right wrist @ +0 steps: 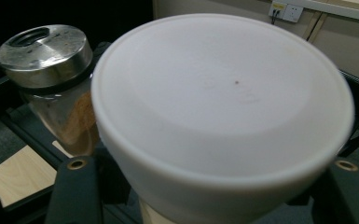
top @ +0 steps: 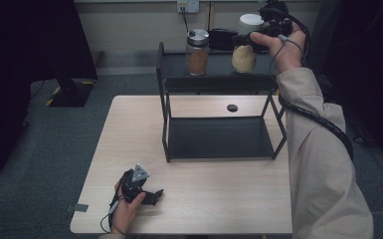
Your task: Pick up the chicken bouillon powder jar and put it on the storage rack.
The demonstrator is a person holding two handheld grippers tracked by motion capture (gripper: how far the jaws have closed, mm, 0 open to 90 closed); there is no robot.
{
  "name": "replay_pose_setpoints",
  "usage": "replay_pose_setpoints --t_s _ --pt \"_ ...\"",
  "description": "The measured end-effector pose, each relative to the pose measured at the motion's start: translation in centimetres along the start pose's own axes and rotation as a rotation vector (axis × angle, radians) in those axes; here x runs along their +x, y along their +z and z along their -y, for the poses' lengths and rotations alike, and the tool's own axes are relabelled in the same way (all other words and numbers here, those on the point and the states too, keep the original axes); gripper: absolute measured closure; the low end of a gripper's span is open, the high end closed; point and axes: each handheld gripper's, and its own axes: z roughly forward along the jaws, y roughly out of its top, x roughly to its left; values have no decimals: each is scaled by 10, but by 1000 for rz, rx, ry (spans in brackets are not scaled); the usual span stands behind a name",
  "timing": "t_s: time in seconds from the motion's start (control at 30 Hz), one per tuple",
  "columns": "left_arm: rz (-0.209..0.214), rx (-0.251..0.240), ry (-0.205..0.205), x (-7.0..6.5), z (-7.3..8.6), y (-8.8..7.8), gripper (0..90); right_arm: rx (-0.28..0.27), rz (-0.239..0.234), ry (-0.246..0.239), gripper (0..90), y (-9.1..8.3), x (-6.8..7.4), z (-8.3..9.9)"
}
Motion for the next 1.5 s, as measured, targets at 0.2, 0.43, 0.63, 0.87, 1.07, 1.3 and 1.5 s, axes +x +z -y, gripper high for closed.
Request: replay_pose_setpoints --t_s 0.2,0.43,0.63,0.87,1.07,1.3,1.5 --pt "0 0 0 0 0 0 0 11 2 7 347 11 -2 1" --pt "0 0 0 0 0 0 0 7 0 1 346 15 0 1" --pt "0 -1 0 0 0 0 0 4 7 -1 344 16 3 2" --pt "0 0 0 0 0 0 0 -5 8 -1 329 16 3 5" --pt "0 1 0 0 0 0 0 2 13 -2 176 15 6 4" --pt "0 0 0 0 0 0 0 -4 40 -4 78 9 13 5" --pt "-1 0 1 0 0 0 0 -19 50 -5 43 -3 18 9"
